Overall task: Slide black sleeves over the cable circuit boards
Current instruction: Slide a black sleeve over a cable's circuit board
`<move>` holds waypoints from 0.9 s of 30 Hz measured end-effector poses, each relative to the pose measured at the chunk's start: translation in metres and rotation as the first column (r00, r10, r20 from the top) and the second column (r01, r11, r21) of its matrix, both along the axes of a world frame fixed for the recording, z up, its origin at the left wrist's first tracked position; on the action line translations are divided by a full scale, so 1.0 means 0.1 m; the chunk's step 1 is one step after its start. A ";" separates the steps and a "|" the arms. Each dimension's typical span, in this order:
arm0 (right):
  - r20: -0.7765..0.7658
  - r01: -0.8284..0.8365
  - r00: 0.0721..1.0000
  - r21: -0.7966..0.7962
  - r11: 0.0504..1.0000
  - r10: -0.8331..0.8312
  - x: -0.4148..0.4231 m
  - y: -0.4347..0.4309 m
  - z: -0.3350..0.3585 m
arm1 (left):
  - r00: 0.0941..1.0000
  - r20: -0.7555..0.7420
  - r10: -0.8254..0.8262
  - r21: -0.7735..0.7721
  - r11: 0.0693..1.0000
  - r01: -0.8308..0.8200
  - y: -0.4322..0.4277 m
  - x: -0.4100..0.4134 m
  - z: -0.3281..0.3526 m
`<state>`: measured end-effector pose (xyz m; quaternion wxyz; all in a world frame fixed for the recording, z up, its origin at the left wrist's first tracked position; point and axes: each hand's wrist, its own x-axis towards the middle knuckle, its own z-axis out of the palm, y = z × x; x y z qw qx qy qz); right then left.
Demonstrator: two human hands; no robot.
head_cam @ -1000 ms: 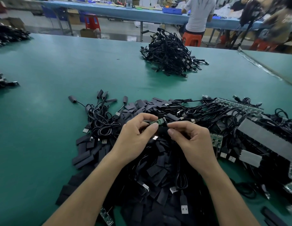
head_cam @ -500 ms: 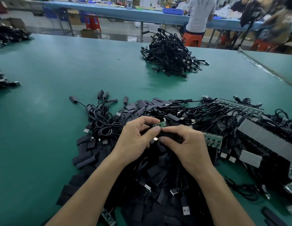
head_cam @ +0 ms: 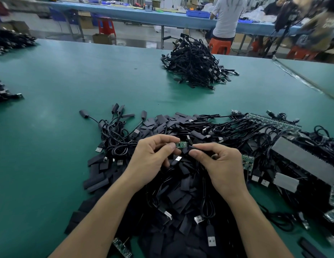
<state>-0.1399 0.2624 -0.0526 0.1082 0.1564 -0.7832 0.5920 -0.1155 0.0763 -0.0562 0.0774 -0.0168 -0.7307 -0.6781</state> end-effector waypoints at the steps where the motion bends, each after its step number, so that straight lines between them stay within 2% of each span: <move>1: 0.004 0.002 1.000 0.000 1.000 -0.002 -0.01 0.00 0.00 | 1.000 0.000 -0.005 -0.001 1.000 0.005 0.00 0.01 0.00; 6: 0.031 0.014 0.999 0.021 1.000 -0.015 -0.03 0.03 -0.02 | 1.000 -0.007 0.005 0.020 1.000 -0.005 -0.02 0.01 0.02; 21: 0.038 -0.108 0.993 0.008 0.994 0.108 0.00 0.02 0.02 | 0.999 0.029 -0.025 -0.001 1.000 0.025 -0.03 0.02 0.01; 27: 0.029 -0.104 0.994 0.025 0.994 0.103 -0.01 0.03 -0.01 | 0.999 0.030 -0.037 -0.011 0.999 0.038 -0.03 0.02 0.01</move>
